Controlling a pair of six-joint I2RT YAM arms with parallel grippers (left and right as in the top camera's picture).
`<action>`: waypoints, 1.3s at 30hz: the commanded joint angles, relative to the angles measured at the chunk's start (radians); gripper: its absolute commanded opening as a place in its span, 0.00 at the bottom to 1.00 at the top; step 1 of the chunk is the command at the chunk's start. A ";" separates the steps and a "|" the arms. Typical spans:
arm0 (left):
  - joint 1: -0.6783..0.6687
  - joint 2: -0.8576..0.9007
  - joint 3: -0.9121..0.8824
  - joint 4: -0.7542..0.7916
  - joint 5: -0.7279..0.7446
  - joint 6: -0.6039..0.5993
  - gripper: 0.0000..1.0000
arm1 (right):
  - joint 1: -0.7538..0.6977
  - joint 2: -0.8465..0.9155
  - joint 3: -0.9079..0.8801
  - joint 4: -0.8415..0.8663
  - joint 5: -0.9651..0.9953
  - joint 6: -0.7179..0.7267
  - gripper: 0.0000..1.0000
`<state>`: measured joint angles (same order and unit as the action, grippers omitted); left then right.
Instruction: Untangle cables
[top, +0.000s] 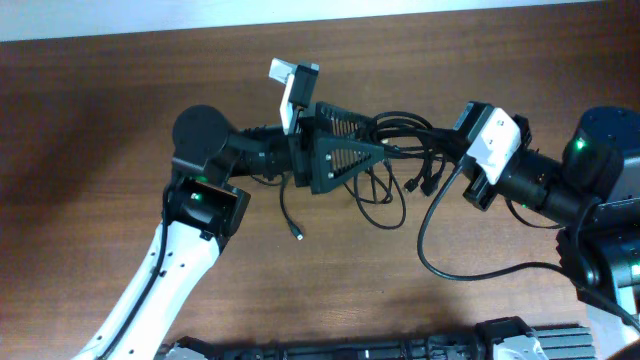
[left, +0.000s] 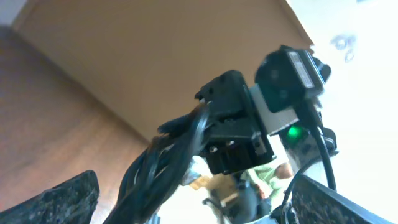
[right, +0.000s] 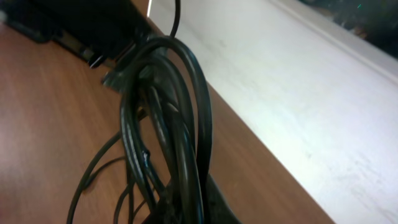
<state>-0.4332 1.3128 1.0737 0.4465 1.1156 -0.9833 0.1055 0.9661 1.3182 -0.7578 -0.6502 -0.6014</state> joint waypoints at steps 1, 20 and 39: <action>-0.003 -0.017 0.008 -0.047 -0.008 -0.029 0.99 | -0.001 -0.008 0.008 0.036 0.018 0.024 0.04; -0.003 -0.017 0.008 -0.056 0.005 -0.018 0.99 | -0.001 -0.008 0.008 0.079 0.205 0.106 0.04; -0.016 -0.016 0.008 -0.059 -0.070 -0.006 0.95 | -0.001 -0.008 0.008 0.096 0.023 0.125 0.04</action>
<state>-0.4370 1.3125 1.0737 0.3851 1.0954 -0.9955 0.1055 0.9661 1.3182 -0.6724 -0.5117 -0.4942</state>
